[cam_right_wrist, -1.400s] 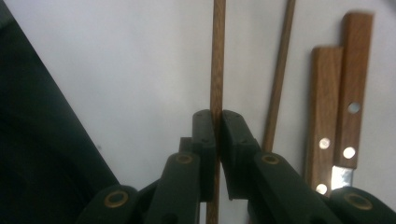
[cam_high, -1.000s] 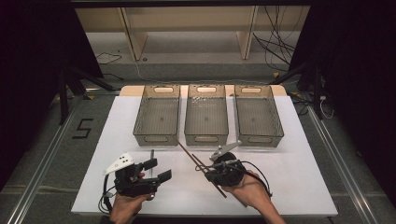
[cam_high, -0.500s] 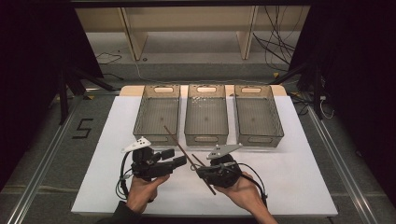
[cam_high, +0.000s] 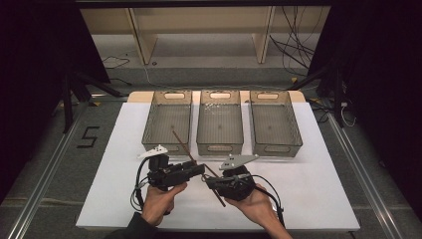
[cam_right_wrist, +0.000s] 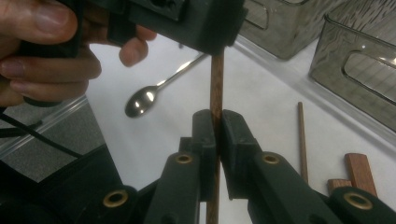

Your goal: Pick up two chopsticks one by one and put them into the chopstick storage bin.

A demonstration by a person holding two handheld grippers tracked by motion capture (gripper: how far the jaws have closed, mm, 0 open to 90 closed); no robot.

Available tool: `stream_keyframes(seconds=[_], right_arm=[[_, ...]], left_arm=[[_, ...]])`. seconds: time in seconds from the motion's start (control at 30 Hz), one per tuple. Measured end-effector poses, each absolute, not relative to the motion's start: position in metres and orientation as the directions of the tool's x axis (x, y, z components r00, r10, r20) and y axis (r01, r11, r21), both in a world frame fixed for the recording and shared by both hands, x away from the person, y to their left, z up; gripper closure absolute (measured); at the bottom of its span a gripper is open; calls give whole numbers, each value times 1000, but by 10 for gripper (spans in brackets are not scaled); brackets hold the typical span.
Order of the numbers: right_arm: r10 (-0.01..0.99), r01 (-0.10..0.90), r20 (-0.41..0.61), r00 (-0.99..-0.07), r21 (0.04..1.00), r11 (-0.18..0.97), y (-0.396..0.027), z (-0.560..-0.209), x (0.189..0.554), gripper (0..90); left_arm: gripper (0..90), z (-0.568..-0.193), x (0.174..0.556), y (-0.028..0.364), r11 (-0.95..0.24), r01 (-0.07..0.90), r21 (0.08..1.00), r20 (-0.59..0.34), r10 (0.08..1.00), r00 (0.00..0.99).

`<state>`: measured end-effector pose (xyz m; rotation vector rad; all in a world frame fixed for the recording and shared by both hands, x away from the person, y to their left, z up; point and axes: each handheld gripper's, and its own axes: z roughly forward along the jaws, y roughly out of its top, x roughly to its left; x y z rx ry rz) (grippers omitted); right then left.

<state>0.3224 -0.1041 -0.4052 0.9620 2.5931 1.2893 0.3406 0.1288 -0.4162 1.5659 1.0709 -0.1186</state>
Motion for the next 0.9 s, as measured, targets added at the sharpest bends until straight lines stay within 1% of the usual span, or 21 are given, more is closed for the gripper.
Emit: stream_keyframes(seconds=[0.03, 0.43, 0.57, 0.67, 0.77, 0.8, 0.83, 0.9], right_arm=[[571, 494, 190, -799, 748, 442, -104, -405, 322, 849], [567, 485, 190, -802, 762, 430, -105, -407, 322, 849], [562, 479, 190, -805, 769, 425, -105, -407, 321, 848], [561, 477, 191, -805, 771, 422, -105, -407, 321, 846], [560, 473, 192, -806, 778, 414, -106, -407, 321, 834], [561, 475, 195, -805, 778, 411, -107, -407, 321, 824], [567, 477, 193, -801, 778, 410, -108, -406, 321, 764], [567, 478, 194, -800, 778, 409, -111, -405, 322, 701]], left_arm=[[533, -417, 341, 128, 95, 675, 732, -605, 546, 579], [713, -419, 342, 128, 104, 691, 715, -639, 498, 586], [808, -420, 344, 130, 122, 698, 706, -655, 488, 577], [839, -420, 346, 131, 127, 718, 684, -684, 453, 572], [846, -419, 347, 132, 116, 715, 689, -677, 456, 578], [847, -418, 347, 132, 109, 709, 697, -665, 467, 582], [848, -417, 348, 133, 110, 708, 698, -664, 470, 582], [848, -416, 350, 137, 110, 708, 698, -662, 476, 579]])
